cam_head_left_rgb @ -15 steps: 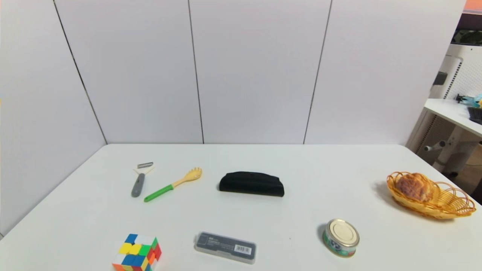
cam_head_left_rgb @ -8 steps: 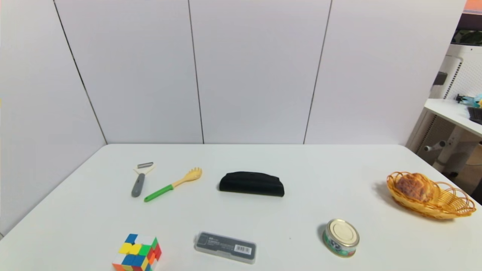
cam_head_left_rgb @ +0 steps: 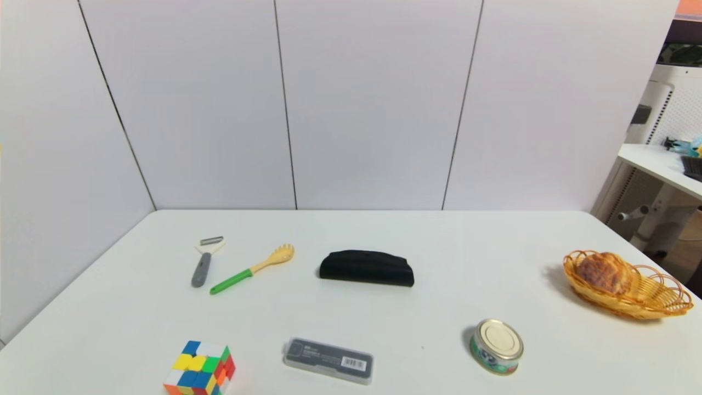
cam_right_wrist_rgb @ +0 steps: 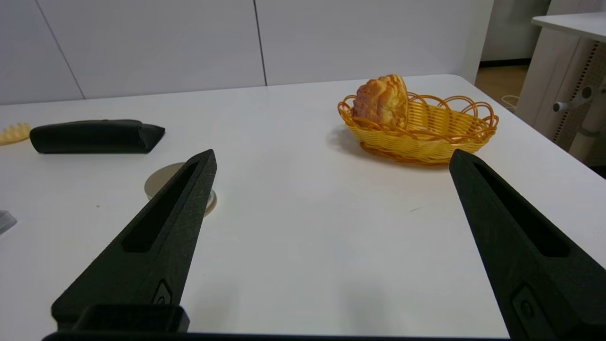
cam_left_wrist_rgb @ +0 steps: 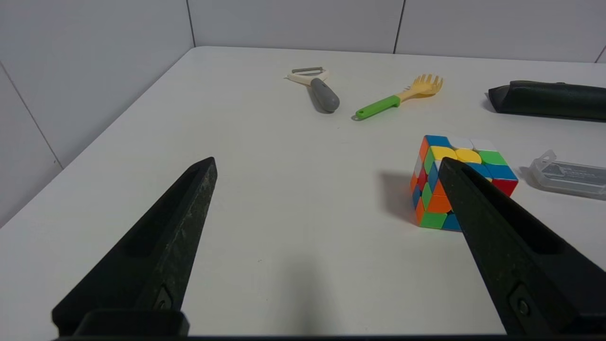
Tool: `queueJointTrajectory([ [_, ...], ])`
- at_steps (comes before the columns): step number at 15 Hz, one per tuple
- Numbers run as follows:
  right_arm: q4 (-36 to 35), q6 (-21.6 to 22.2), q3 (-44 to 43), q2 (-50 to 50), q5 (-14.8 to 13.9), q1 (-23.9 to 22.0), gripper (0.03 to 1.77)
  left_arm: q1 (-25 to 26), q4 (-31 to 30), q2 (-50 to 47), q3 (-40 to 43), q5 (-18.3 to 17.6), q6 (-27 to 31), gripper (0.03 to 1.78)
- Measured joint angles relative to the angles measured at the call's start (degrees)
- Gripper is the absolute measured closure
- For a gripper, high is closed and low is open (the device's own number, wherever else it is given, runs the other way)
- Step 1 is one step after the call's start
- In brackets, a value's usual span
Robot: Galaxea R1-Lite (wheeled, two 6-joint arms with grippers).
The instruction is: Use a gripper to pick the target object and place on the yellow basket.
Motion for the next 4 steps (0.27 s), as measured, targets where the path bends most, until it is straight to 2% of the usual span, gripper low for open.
queueJointTrajectory([
  [4,-0.02,0.11,0.0,0.02,-0.04,-0.01,0.11,0.0,0.0,0.0,0.0,0.0,0.0,0.12],
])
